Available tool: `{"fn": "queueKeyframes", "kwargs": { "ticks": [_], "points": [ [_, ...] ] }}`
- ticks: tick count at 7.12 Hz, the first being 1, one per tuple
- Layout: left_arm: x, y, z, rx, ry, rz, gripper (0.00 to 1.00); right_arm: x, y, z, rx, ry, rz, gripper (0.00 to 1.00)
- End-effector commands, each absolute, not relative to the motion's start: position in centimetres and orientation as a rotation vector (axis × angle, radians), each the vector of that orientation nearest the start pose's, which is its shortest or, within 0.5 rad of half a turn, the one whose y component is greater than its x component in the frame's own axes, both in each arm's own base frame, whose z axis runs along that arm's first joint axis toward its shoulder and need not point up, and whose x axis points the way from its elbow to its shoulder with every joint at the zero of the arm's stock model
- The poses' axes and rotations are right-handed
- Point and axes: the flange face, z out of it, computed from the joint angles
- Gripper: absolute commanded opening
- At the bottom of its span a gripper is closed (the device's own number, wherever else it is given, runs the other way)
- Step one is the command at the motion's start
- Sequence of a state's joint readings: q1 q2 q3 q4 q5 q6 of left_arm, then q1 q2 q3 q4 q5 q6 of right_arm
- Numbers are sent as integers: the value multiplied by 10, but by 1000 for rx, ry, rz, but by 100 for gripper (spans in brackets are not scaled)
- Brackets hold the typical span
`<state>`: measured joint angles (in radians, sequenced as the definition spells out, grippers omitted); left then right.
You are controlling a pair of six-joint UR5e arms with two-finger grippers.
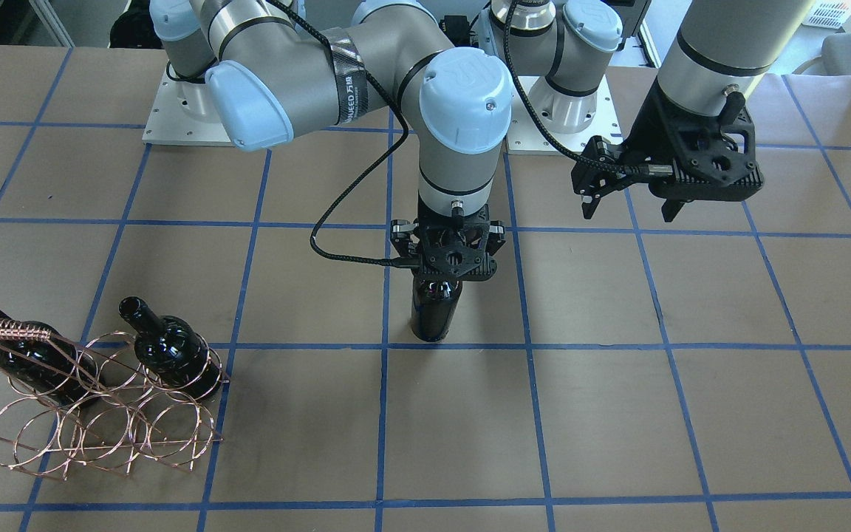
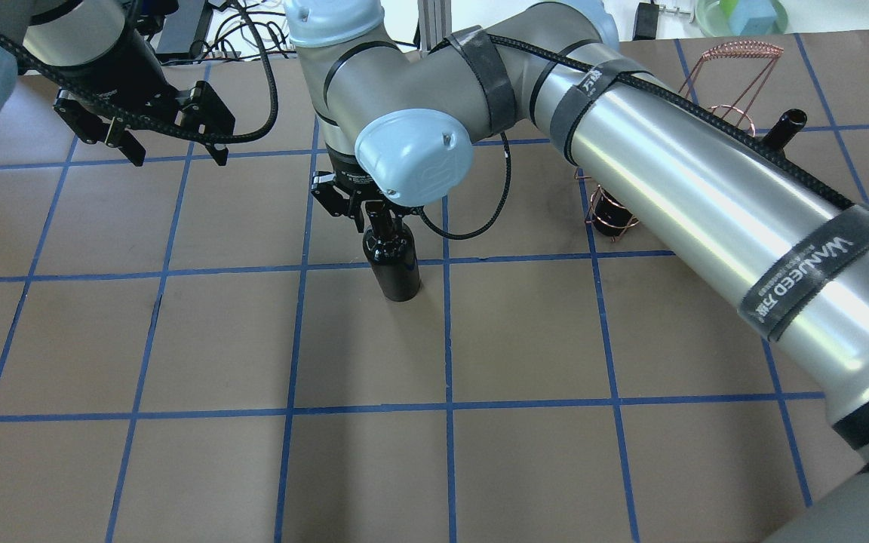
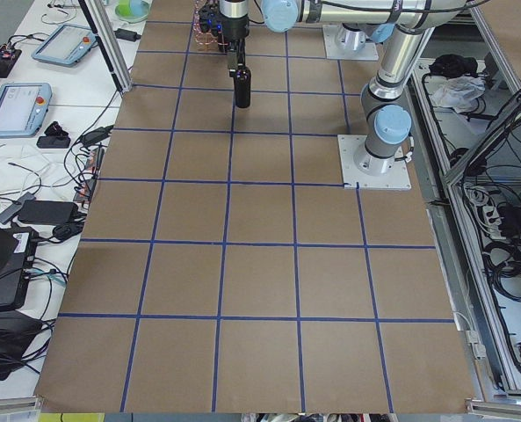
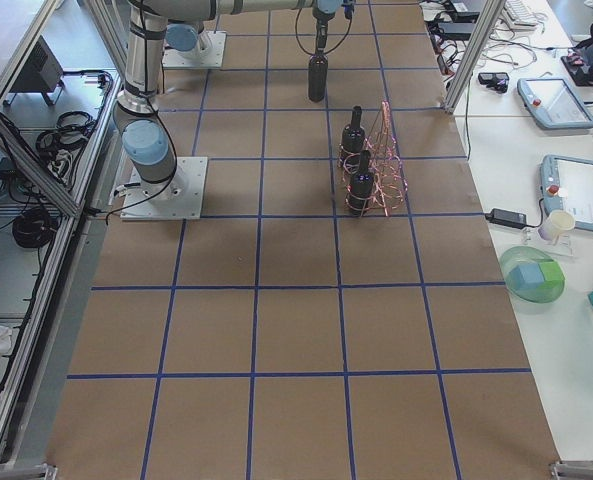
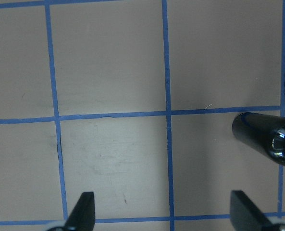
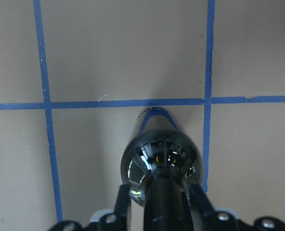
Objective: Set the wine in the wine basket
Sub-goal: 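Lift the bottle off the table with the right gripper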
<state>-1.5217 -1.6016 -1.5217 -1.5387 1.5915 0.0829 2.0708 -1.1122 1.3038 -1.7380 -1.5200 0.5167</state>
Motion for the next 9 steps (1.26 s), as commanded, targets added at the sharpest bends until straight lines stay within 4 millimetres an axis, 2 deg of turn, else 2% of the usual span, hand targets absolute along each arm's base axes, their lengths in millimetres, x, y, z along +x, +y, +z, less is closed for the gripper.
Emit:
{"fn": "queueKeyframes", "kwargs": {
  "ticks": [1, 3, 4, 5, 6, 9],
  "points": [
    [-107, -519, 496, 36, 3126, -66, 100, 444, -521, 366, 11, 3103, 86, 0],
    [-107, -515, 502, 37, 3119, -84, 100, 445, -521, 366, 2, 3088, 95, 0],
    [-107, -513, 505, 37, 3118, -96, 100, 443, -521, 371, -57, 3089, 86, 0],
    [-107, -513, 505, 37, 3118, -96, 100, 434, -525, 379, -91, 3086, 69, 0],
    [-107, -513, 504, 37, 3118, -91, 100, 420, -532, 389, -170, 3086, 39, 0],
    [-107, -511, 506, 44, 3116, -94, 100, 337, -532, 455, -271, 3082, 72, 0]
  ]
}}
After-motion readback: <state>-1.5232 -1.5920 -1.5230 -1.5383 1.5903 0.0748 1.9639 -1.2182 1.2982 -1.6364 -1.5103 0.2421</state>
